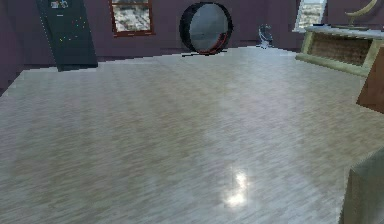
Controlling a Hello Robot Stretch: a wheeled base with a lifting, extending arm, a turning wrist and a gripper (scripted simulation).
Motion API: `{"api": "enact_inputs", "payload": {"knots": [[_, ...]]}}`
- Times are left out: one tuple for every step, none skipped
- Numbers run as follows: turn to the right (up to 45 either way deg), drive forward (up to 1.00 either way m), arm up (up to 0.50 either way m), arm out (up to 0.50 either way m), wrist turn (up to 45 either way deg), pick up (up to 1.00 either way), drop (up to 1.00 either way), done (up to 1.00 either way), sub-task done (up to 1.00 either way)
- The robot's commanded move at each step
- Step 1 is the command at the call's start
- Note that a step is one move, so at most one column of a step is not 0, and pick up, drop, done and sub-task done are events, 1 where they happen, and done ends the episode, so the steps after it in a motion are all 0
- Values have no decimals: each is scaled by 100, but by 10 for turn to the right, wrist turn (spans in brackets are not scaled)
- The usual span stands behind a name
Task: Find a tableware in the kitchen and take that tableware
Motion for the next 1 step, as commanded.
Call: {"api": "enact_inputs", "payload": {"knots": [[0,0,36,0,0,0,0,0,0]]}}
